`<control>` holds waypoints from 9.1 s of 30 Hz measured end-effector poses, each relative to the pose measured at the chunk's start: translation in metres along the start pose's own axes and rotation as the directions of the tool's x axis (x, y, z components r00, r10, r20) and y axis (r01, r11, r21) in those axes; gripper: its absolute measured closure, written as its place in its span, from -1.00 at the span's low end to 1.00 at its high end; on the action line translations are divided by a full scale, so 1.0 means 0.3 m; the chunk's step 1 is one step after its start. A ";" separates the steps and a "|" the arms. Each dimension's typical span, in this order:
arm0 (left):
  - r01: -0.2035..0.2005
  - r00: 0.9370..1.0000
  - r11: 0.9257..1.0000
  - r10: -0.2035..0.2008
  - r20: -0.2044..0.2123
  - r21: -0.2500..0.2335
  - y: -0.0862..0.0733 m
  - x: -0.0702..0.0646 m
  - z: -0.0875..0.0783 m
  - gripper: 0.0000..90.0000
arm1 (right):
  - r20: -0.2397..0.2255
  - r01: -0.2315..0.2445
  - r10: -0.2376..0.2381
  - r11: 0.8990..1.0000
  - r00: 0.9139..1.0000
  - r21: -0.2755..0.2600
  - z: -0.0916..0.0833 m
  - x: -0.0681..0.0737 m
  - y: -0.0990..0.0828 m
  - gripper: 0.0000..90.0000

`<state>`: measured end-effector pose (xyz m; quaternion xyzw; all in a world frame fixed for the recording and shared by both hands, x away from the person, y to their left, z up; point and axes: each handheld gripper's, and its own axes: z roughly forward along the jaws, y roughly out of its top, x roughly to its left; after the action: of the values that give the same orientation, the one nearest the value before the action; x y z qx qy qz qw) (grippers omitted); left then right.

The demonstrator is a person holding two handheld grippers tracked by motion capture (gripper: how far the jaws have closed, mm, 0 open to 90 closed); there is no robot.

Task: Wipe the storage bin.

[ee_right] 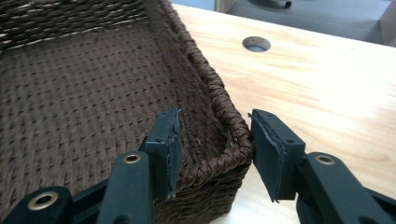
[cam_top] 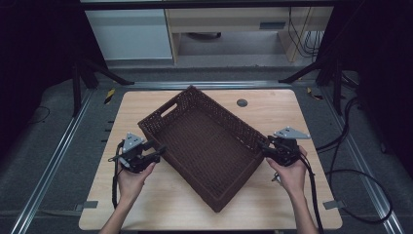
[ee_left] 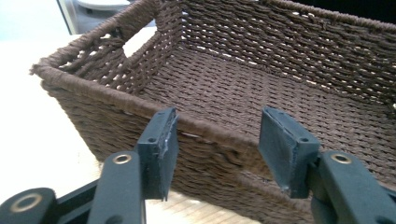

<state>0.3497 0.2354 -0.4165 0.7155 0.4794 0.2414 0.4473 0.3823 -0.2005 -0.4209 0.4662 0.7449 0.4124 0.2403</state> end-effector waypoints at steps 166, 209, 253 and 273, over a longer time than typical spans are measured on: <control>-0.094 0.996 0.993 0.095 -0.003 0.077 -0.017 -0.028 0.100 0.37 | -0.158 0.067 -0.067 0.998 0.985 -0.003 0.051 0.175 0.001 0.21; -0.103 0.995 0.991 0.104 -0.001 0.085 -0.017 -0.026 0.106 0.33 | 0.077 -0.014 0.018 0.998 0.997 -0.054 -0.113 -0.115 -0.148 -0.39; -0.100 0.995 0.991 0.102 -0.015 0.085 -0.016 -0.033 0.105 0.39 | 0.038 -0.035 0.027 0.967 0.999 0.253 -0.065 -0.185 -0.321 0.69; -0.058 0.998 0.996 0.059 -0.013 0.067 -0.008 -0.025 0.111 0.49 | -0.052 -0.039 0.042 0.997 0.998 0.063 -0.086 -0.160 -0.218 0.72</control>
<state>0.3713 0.2154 -0.4339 0.7419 0.4695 0.2436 0.4121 0.3521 -0.2681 -0.4630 0.4772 0.7538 0.4063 0.1974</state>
